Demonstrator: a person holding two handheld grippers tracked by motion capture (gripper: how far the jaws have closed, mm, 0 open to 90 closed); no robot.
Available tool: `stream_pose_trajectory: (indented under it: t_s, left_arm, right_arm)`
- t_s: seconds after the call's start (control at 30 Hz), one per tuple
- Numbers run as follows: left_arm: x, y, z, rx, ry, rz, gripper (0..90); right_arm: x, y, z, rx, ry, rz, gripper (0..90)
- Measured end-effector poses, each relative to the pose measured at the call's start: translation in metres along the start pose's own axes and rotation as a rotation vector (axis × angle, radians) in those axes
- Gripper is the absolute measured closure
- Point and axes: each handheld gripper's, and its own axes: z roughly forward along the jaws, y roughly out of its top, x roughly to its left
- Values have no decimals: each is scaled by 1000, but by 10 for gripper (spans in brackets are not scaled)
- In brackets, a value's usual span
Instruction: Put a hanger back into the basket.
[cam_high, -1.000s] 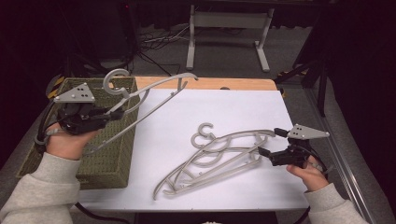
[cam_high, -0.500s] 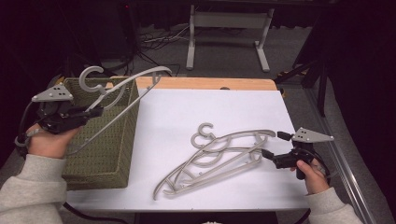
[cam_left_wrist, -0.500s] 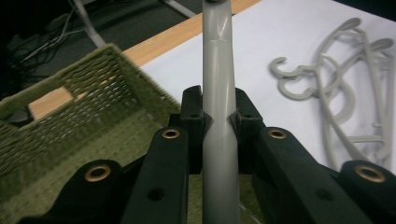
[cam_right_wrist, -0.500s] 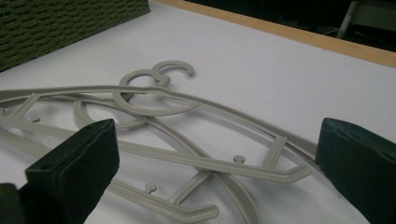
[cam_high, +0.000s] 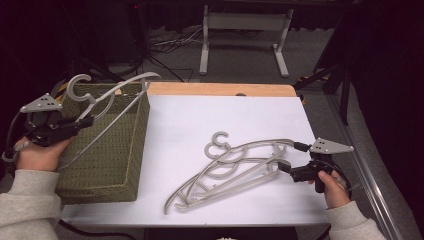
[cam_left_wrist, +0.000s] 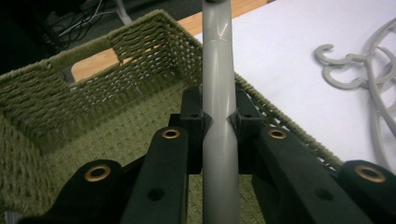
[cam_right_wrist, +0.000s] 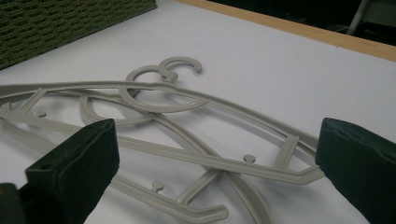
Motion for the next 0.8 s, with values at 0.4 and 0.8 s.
stream_pose_trajectory:
  t_s: [0.4,0.8]
  left_arm:
    - [17,-12,-3,42,62,-41,796]
    - [27,-21,8,91,66,-65,795]
  right_arm:
    - [3,-4,4,12,16,0,0]
    - [4,-5,6,20,23,-2,1]
